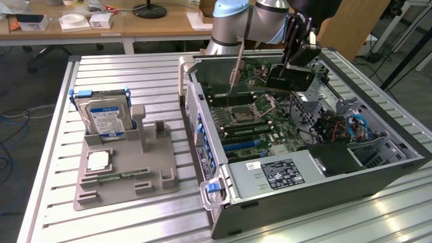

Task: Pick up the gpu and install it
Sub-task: 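Insert the gpu into the slot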

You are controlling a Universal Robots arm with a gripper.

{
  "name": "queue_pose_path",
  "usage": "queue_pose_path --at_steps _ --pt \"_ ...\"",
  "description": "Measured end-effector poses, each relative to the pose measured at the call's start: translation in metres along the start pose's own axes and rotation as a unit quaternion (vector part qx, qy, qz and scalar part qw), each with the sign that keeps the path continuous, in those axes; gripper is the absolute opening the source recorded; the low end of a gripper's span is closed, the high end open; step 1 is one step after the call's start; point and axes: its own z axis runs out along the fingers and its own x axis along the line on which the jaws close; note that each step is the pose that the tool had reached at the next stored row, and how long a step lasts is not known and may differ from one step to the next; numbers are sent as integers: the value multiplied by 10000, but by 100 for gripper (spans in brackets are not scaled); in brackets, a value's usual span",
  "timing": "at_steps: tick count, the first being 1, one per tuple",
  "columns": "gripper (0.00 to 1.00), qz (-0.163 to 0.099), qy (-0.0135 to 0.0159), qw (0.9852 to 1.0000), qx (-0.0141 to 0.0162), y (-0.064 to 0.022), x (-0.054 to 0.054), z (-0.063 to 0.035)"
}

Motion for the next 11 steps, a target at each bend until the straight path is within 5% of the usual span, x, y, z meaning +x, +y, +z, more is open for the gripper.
queue_pose_path --at_steps 11 --pt "26 -381 4 9993 -6 0 0 0"
